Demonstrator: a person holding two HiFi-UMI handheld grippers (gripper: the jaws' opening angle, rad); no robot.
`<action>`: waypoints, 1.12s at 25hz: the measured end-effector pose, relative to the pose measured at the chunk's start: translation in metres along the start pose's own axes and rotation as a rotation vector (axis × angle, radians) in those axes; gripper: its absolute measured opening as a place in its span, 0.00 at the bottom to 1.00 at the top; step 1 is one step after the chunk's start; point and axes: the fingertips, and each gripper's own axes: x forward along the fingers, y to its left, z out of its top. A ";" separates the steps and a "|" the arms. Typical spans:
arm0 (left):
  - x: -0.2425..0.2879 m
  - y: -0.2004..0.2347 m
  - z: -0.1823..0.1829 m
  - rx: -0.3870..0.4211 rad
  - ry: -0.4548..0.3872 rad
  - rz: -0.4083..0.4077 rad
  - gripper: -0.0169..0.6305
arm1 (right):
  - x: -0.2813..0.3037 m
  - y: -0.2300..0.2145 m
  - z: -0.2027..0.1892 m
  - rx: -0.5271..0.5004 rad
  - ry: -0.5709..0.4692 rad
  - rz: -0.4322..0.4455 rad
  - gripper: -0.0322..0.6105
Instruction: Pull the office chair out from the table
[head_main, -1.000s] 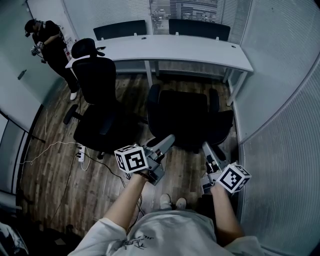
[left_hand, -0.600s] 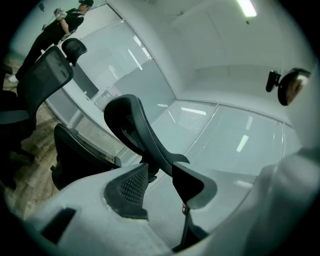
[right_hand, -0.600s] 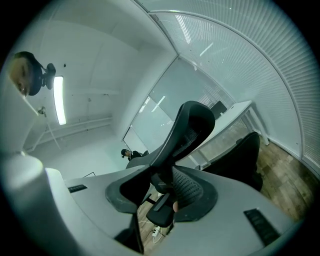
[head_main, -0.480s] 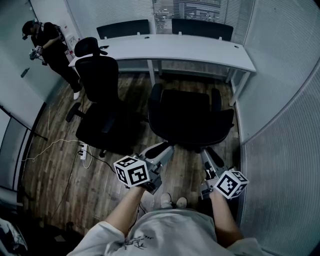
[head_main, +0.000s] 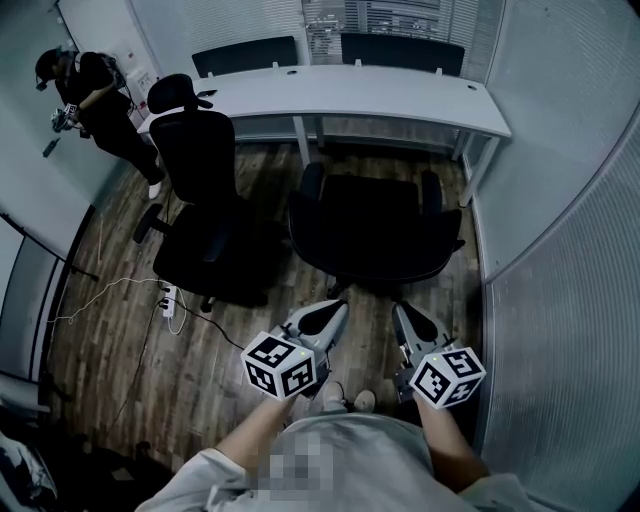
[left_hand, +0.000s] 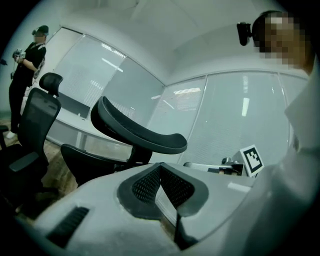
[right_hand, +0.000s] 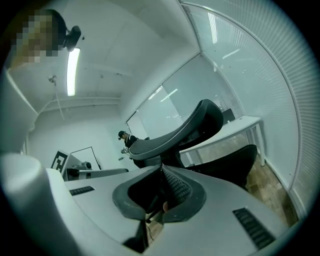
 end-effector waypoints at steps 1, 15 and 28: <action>0.000 -0.002 -0.002 0.014 0.005 0.010 0.04 | -0.001 0.002 0.000 -0.026 0.004 -0.002 0.07; -0.004 -0.006 -0.014 0.114 0.039 0.102 0.04 | -0.003 0.018 -0.011 -0.163 0.079 0.024 0.06; -0.008 -0.004 -0.018 0.108 0.051 0.100 0.04 | -0.001 0.021 -0.017 -0.149 0.085 0.025 0.06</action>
